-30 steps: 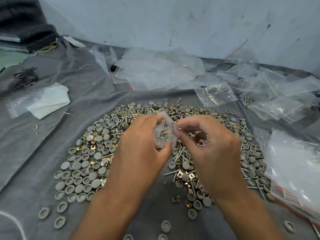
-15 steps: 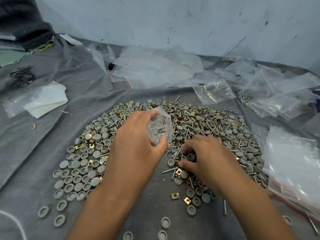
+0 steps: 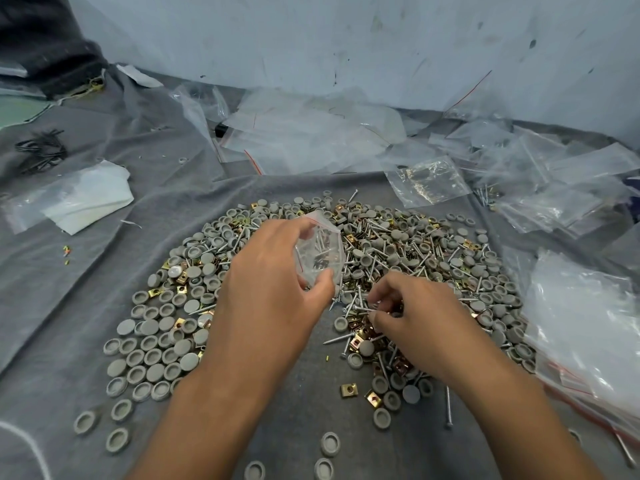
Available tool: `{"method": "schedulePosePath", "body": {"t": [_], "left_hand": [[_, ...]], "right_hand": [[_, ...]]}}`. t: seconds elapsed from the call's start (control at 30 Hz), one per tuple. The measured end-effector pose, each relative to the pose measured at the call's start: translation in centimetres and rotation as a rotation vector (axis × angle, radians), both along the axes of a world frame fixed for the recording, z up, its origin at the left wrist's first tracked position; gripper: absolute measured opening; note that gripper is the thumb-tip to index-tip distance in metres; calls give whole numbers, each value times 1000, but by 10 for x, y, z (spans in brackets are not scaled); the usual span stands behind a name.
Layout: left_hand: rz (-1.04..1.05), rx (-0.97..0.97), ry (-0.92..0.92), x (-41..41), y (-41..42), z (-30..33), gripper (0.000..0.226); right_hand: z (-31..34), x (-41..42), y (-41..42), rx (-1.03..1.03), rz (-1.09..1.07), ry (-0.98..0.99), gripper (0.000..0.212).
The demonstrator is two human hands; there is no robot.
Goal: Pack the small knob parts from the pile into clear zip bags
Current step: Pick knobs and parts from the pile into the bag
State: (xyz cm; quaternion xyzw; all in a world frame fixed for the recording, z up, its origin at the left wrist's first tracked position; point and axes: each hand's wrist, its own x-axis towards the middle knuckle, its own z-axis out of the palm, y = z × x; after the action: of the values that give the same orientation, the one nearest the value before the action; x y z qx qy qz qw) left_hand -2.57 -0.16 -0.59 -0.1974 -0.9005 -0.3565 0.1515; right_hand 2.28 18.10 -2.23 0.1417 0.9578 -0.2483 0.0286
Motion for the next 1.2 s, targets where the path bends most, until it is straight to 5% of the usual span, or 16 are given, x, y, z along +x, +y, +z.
{"method": "schedulePosePath", "body": {"t": [0.43,0.67,0.8,1.0,1.2], "left_hand": [[-6,-8,7,2,1,1,43],[-16,-8,20,2,3,-1,45],[-27,3,20,1,4,-3,46],[-50,34,33,0,5,-4,45],[-25,6,23,0,3,-2,46]], "right_hand": [[18,8,28,-240,-47,201,14],[32,5,11,-858,65,488,13],[29,1,-14,-673,127,608,13],[18,1,-38,-113,200,822,22],[19,-1,-26,-176,132,849,17]]}}
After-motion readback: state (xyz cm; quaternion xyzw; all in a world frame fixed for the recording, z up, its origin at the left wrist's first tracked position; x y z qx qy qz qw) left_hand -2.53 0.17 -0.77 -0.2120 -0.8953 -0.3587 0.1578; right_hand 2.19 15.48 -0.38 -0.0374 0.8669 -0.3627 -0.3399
